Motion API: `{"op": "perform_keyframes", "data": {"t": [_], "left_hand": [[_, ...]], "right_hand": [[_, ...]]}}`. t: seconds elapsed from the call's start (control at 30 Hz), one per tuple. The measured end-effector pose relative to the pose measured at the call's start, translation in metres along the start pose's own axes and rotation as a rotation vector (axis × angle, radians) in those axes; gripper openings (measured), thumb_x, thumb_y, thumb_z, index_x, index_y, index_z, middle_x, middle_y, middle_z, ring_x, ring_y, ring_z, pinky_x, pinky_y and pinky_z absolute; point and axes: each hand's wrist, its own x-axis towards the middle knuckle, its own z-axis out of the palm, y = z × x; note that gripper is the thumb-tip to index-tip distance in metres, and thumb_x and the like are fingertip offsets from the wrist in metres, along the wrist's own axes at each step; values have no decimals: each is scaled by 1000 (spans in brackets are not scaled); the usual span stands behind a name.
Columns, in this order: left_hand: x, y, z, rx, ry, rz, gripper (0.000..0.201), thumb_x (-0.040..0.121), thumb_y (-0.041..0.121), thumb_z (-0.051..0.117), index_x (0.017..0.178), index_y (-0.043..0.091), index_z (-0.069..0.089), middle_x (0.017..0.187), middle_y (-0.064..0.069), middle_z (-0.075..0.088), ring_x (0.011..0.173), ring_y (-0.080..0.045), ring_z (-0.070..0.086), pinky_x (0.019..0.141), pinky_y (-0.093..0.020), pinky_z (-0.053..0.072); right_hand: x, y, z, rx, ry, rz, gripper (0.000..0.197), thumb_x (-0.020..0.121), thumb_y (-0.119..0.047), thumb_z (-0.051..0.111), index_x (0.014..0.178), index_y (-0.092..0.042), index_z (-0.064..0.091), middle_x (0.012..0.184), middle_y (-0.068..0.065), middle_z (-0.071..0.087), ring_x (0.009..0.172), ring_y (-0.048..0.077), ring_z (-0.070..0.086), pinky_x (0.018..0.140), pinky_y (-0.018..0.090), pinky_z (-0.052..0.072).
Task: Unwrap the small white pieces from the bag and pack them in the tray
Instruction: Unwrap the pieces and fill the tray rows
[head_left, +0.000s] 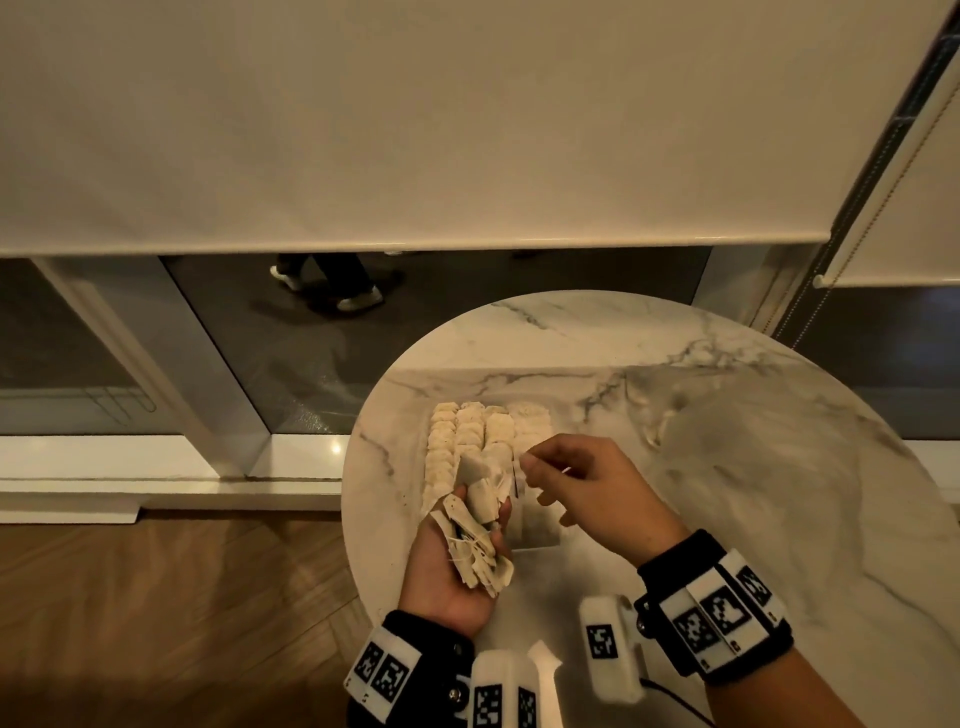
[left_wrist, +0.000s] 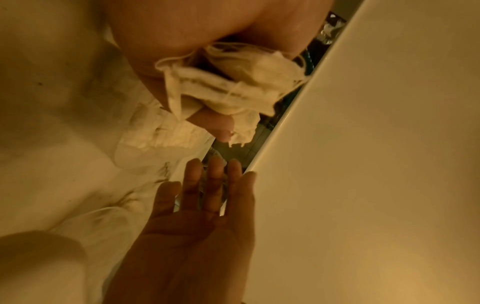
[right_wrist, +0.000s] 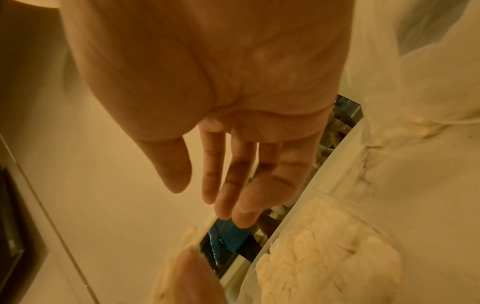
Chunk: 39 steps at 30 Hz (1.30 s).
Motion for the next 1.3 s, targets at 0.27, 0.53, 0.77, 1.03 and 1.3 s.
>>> {"op": "perform_keyframes", "data": {"t": [0.27,0.53,0.77,1.03,1.3], "left_hand": [[4,-23,7,99,30,-48,19,92,33,57,101,20,69,75,-1,67,51,-11,60,44,-21,47],[-1,-27,16,113,61,-52,16,89,30,61,94,17,66,61,1,64,45,-10,59,43,-21,48],[-3,-21,15,76,43,-62,17,95,33,56,99,20,66,51,7,62,38,-8,57,41,-20,49],[9,-25,2,36,27,1,47,90,28,67,134,12,61,85,-4,68,64,-13,65,59,-25,55],[7,-21,1,-4,13,-16,49,90,34,65,133,11,59,88,-3,74,68,-12,72,68,-23,57]], "right_hand": [[-22,6,-5,-19,57,3,19,76,-40,84,81,-26,72,73,-4,74,69,16,70,61,32,56],[-26,1,-4,-153,79,-35,26,69,-45,87,72,-25,70,69,-8,71,59,5,63,55,20,50],[-26,3,-5,-111,56,7,10,82,-26,80,73,-24,75,66,-4,71,59,9,66,56,30,58],[-28,2,4,-134,120,-81,15,73,-33,86,77,-29,72,68,-7,67,58,3,59,56,19,50],[-28,4,6,-165,137,-94,10,79,-32,82,74,-29,73,71,-10,68,65,7,62,59,22,51]]}}
